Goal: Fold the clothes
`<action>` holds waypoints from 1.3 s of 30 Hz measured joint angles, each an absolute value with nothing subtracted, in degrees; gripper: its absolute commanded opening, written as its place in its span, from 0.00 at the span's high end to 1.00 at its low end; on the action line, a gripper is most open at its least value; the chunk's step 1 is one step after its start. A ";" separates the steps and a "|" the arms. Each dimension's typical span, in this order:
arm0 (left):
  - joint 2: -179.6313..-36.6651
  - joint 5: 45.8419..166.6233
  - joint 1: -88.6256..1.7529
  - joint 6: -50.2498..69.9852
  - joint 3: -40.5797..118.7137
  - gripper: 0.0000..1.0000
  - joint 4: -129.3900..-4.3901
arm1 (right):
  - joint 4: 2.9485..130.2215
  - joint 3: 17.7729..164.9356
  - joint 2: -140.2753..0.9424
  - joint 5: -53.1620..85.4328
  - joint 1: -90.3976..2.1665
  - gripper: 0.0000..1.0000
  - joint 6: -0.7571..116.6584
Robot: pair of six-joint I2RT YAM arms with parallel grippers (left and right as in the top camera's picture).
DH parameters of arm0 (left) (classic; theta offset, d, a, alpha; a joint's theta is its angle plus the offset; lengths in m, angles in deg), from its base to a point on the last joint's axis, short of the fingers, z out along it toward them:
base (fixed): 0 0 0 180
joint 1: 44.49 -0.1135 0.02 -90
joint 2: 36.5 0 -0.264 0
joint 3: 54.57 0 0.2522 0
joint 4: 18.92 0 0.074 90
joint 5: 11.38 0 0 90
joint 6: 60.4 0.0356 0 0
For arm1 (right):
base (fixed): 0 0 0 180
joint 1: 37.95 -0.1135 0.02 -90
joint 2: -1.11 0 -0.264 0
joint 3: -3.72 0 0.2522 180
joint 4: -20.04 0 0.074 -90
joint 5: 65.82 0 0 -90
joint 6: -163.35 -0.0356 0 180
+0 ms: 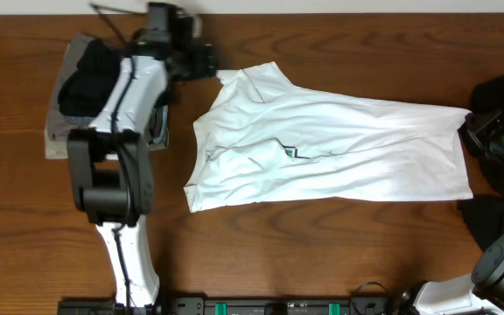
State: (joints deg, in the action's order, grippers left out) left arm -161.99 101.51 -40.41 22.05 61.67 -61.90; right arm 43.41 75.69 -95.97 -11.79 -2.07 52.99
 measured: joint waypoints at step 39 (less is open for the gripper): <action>-169.75 107.46 -36.87 20.59 61.95 0.88 -45.70 | 45.09 75.69 -95.97 -11.79 -2.07 0.99 52.99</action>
